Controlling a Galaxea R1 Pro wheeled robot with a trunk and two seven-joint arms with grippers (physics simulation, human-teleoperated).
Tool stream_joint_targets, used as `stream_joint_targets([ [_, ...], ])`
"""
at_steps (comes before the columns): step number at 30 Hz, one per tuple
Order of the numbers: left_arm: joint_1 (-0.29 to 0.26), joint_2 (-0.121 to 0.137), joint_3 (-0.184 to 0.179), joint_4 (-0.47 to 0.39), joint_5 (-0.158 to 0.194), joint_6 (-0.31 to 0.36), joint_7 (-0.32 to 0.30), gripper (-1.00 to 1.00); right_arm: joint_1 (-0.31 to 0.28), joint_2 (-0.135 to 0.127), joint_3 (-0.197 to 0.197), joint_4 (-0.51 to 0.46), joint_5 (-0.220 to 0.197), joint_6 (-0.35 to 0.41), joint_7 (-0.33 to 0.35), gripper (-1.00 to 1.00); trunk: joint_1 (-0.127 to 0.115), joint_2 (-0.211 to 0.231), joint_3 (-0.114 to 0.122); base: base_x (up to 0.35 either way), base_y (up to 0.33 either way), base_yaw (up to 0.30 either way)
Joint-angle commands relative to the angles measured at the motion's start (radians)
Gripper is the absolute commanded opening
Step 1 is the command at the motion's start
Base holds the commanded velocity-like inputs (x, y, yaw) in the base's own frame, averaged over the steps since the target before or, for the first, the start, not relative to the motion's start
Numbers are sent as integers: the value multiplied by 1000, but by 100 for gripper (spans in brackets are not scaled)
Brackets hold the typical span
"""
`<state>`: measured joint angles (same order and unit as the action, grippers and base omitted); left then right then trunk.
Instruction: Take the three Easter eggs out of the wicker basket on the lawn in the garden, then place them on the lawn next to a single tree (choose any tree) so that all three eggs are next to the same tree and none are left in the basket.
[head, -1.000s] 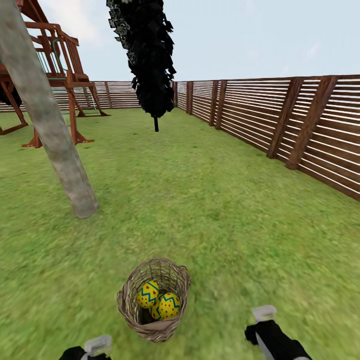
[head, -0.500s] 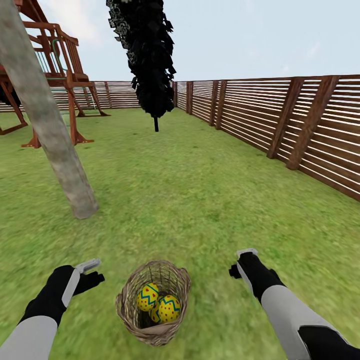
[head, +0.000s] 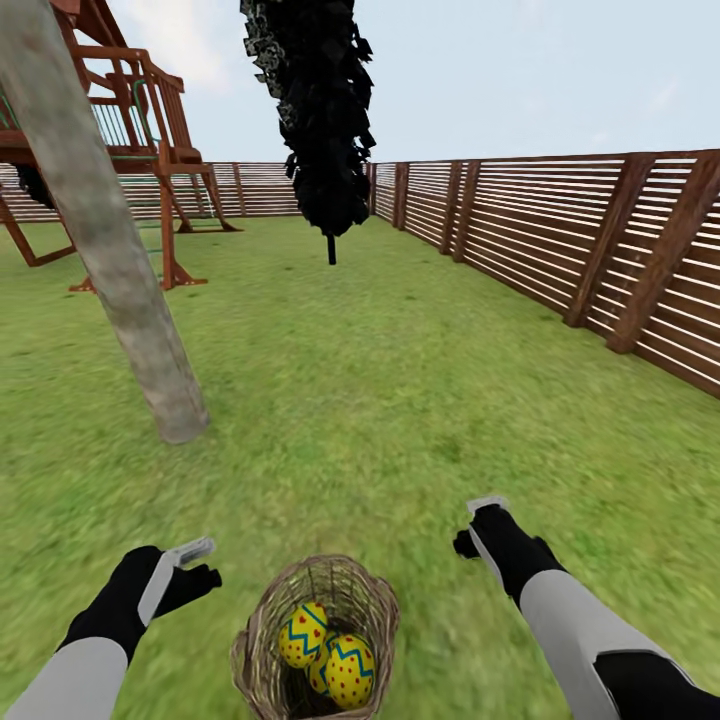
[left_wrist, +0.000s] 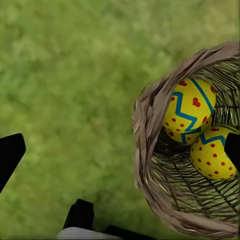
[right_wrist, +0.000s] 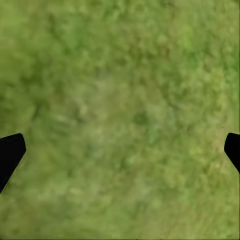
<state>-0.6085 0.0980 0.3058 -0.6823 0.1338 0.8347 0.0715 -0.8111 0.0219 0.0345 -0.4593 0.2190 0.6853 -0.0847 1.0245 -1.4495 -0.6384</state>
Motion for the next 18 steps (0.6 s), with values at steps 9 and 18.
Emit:
stream_joint_targets([
  [9, 1, -57, 0, 56, 10, -1, 8, 100, -2, -23, -6, -23, -2, -62, 269, 100, 1, 0, -1, 48, 0, 4],
  [18, 1, -120, -3, 68, 0, -2, 11, 100, -2, -51, -7, -116, 0, -56, 288, 100, 24, -42, -20, 0, 0, 0],
])
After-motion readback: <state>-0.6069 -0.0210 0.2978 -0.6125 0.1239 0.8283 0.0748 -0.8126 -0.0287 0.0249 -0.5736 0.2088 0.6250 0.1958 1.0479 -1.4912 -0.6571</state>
